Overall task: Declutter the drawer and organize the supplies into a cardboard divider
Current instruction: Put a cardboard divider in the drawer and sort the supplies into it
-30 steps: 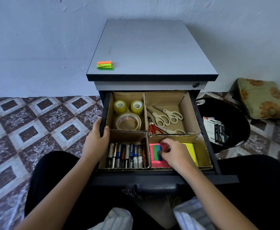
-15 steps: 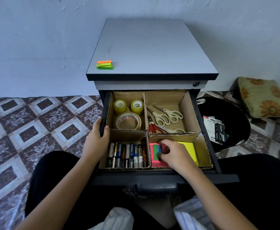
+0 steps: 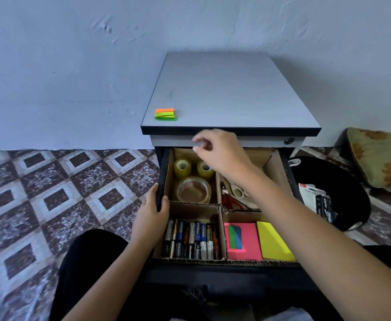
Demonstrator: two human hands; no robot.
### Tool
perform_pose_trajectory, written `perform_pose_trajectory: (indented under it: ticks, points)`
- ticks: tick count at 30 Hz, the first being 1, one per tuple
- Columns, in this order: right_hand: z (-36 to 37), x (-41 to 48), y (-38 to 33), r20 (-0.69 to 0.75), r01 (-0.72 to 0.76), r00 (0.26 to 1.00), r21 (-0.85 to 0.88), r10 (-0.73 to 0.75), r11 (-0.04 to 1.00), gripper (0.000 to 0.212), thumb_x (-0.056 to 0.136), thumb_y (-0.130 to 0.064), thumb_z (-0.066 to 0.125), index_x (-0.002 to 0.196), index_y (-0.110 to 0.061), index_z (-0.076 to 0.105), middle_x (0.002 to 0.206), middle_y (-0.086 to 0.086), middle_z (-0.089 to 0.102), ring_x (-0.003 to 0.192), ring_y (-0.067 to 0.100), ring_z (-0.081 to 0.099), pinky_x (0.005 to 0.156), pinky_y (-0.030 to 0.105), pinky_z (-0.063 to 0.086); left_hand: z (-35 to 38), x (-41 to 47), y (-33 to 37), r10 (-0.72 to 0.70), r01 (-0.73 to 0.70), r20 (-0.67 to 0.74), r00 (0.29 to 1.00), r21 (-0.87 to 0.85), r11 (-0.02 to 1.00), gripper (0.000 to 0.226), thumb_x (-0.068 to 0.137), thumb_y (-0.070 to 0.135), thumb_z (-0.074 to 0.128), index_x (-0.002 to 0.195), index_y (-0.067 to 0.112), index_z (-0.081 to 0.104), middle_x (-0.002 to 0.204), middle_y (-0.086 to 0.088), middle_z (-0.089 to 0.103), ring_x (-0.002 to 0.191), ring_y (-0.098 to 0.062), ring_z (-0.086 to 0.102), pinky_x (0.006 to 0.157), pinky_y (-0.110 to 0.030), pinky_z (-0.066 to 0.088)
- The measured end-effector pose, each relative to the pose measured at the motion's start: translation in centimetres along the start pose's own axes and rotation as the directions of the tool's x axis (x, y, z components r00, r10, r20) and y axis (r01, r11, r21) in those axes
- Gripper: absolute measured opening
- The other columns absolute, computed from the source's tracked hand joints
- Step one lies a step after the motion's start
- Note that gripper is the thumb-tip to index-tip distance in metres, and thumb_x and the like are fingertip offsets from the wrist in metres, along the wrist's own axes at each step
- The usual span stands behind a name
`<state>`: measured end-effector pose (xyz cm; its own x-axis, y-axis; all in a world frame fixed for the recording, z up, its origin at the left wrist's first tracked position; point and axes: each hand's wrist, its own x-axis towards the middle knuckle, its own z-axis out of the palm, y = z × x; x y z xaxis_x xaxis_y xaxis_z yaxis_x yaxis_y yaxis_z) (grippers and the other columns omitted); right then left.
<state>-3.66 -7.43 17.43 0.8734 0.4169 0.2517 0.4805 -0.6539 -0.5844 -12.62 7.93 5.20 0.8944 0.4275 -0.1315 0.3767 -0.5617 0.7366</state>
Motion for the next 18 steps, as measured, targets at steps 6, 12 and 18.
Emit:
perform_pose_trajectory:
  ticks: [6, 12, 18]
  points:
    - [2.5, 7.7, -1.3, 0.014, 0.145, 0.989, -0.172, -0.145, 0.974, 0.028, 0.094, -0.020, 0.052, 0.120, -0.014, 0.061, 0.110, 0.011, 0.056, 0.100, 0.023, 0.056, 0.081, 0.027, 0.044, 0.1, 0.2, -0.2, -0.027, 0.027, 0.011, 1.000, 0.009, 1.000, 0.051, 0.097, 0.040, 0.038, 0.145, 0.032, 0.022, 0.130, -0.011, 0.055, 0.096, -0.027, 0.062, 0.076, -0.033, 0.050]
    - [4.2, 10.6, -0.8, 0.063, 0.158, 0.987, -0.320, -0.145, 0.934, 0.038, 0.096, -0.021, 0.047, 0.133, -0.016, 0.051, 0.118, 0.012, 0.049, 0.109, 0.029, 0.049, 0.090, 0.041, 0.046, 0.0, 0.4, -0.1, -0.022, 0.022, 0.017, 1.000, -0.031, 0.999, 0.049, 0.097, 0.038, 0.040, 0.144, 0.032, 0.024, 0.132, -0.007, 0.052, 0.085, -0.012, 0.054, 0.066, -0.024, 0.040]
    - [4.4, 11.4, -0.8, 0.084, 0.176, 0.984, -0.357, -0.156, 0.917, 0.035, 0.096, -0.020, 0.046, 0.130, -0.014, 0.055, 0.117, 0.012, 0.047, 0.107, 0.028, 0.049, 0.087, 0.041, 0.048, -0.1, 0.4, -0.2, -0.024, 0.024, 0.021, 0.999, -0.041, 0.999, 0.048, 0.097, 0.038, 0.040, 0.143, 0.034, 0.024, 0.132, -0.006, 0.052, 0.079, -0.009, 0.056, 0.054, -0.019, 0.038]
